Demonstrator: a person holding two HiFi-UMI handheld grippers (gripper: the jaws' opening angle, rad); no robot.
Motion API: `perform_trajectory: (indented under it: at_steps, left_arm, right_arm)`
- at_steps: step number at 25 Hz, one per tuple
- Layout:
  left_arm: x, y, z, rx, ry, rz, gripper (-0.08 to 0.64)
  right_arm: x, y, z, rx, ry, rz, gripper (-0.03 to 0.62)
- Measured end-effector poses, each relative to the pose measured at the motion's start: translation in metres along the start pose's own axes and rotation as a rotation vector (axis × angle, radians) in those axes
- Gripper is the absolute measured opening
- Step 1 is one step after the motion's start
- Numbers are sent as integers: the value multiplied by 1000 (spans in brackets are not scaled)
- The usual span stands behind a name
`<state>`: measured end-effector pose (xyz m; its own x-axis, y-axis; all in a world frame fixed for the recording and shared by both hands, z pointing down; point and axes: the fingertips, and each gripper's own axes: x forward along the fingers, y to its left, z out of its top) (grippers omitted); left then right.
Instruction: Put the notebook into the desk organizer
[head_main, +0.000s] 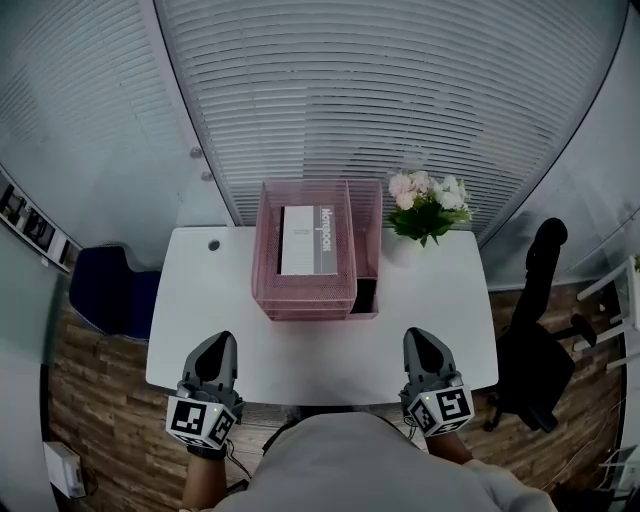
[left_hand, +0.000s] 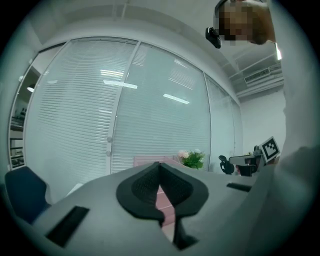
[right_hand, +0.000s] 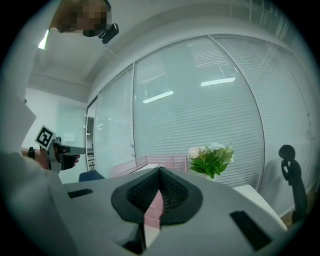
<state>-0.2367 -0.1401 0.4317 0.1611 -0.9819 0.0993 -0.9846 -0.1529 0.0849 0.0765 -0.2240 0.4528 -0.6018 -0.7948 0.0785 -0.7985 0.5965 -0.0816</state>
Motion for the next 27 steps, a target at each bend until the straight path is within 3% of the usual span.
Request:
perform_trajectory:
  at_steps: [10, 27]
  left_arm:
    - [-3, 1, -19, -46, 20, -11, 8]
    - [10, -3, -17, -30, 36, -60, 9]
  right_arm:
    - [9, 17, -2, -8, 10, 13, 12]
    - [13, 16, 1, 1, 0, 6, 12]
